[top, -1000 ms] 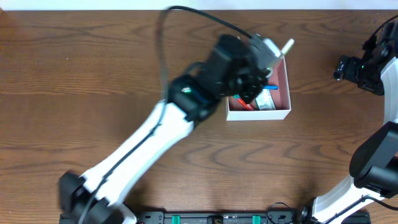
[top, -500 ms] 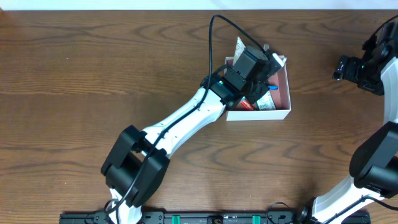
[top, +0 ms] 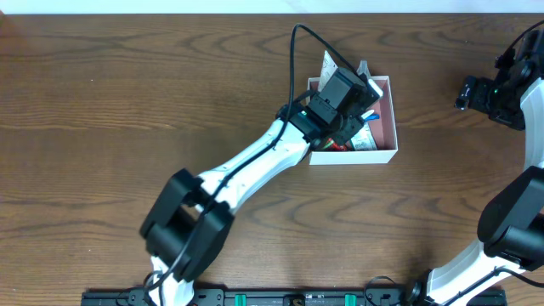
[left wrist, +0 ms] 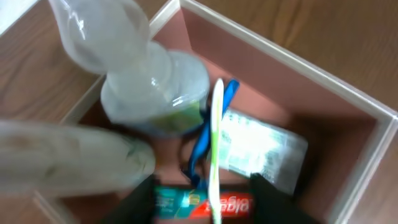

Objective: Pack container

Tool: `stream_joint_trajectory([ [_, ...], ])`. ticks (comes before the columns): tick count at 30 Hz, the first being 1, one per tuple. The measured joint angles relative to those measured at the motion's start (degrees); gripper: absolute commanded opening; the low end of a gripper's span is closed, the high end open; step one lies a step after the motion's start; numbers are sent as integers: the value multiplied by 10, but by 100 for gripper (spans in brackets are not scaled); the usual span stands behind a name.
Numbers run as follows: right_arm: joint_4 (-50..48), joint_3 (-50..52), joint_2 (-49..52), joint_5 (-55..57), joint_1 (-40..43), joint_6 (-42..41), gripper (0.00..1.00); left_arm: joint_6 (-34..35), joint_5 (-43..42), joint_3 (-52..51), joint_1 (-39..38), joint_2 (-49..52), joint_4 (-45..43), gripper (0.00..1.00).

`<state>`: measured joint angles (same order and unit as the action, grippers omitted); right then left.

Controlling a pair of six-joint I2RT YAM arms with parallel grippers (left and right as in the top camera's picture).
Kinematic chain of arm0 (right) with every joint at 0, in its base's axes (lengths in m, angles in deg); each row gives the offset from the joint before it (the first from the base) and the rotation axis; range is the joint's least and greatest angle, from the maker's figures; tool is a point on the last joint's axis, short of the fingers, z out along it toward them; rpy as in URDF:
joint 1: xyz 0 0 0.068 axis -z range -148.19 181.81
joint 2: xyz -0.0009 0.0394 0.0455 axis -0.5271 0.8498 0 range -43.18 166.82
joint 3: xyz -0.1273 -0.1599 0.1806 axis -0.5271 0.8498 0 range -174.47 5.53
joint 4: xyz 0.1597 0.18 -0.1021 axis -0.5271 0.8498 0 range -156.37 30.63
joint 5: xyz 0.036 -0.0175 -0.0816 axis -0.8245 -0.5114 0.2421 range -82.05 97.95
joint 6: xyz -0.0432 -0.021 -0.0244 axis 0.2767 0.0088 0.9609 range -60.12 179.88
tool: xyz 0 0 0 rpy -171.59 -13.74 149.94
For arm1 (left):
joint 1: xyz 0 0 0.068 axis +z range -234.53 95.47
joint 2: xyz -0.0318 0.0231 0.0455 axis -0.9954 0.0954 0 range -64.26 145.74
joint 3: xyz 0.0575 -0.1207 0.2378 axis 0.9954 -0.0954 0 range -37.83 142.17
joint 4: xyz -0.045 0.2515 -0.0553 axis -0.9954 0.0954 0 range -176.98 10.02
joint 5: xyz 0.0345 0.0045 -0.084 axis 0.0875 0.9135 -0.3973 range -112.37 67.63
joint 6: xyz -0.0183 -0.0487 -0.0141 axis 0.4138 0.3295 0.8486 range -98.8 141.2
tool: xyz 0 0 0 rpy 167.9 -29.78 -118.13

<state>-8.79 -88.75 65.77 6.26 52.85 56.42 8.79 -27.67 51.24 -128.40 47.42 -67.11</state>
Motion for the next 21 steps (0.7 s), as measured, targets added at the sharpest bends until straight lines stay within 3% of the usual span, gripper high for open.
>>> stream_joint_trajectory([
  [2,0,0,0,0,0,0,99,-2,2,-3,0,-35,25,71],
  [3,0,0,0,0,0,0,99,-3,2,-3,0,-55,44,79],
  [4,0,0,0,0,0,0,99,-6,2,-3,0,-80,66,95],
  [5,0,0,0,0,0,0,99,-5,2,-4,0,-107,87,98],
  [11,0,0,0,0,0,0,99,-1,2,-1,0,-257,220,98],
  [21,0,0,0,0,0,0,99,-1,2,-1,0,-286,338,98],
])
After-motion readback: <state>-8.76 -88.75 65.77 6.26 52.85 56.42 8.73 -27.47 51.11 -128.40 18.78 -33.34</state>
